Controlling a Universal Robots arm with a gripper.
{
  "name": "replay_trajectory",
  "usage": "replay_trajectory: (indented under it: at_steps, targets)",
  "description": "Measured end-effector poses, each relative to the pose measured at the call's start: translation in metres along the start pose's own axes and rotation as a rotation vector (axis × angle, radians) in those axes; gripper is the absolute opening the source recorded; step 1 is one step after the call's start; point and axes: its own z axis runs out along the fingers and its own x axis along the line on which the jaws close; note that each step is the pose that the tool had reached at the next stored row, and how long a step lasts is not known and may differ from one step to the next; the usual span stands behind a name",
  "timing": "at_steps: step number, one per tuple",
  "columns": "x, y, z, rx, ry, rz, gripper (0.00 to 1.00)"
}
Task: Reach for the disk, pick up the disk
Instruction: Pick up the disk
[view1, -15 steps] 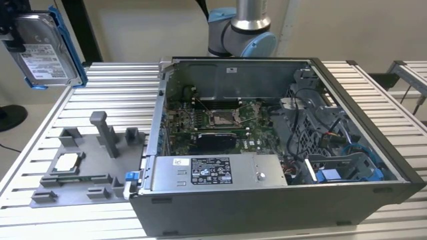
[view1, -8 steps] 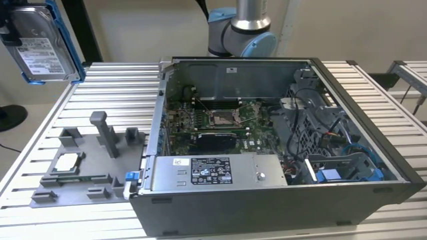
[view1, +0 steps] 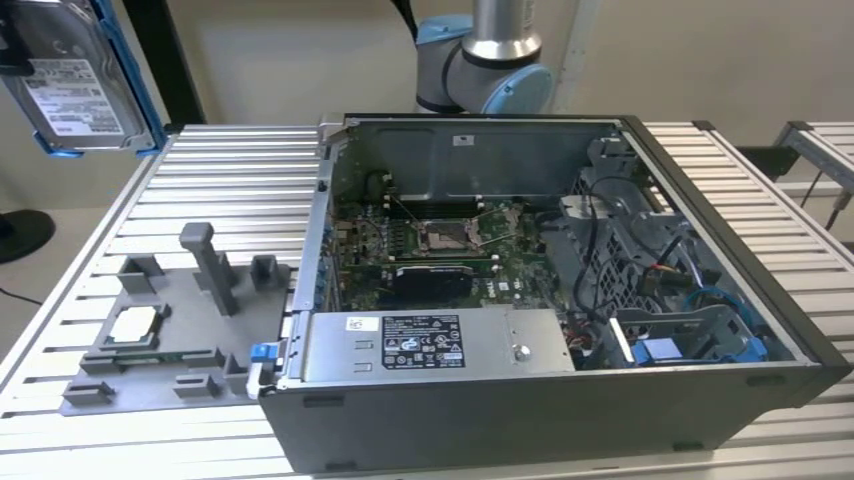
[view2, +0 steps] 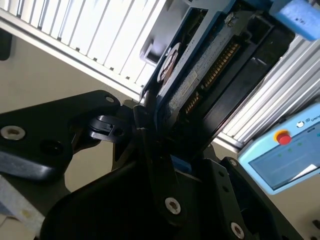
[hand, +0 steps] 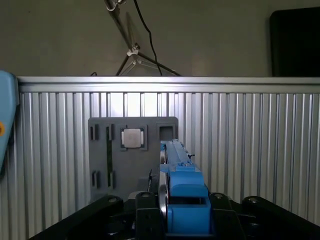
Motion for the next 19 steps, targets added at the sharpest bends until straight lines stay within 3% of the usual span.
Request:
replay_trajectory:
  at_steps: [19]
  targets:
    - [-0.0005, 0.0007, -0.0302, -0.0001, 0.0001, 0.000, 0.00]
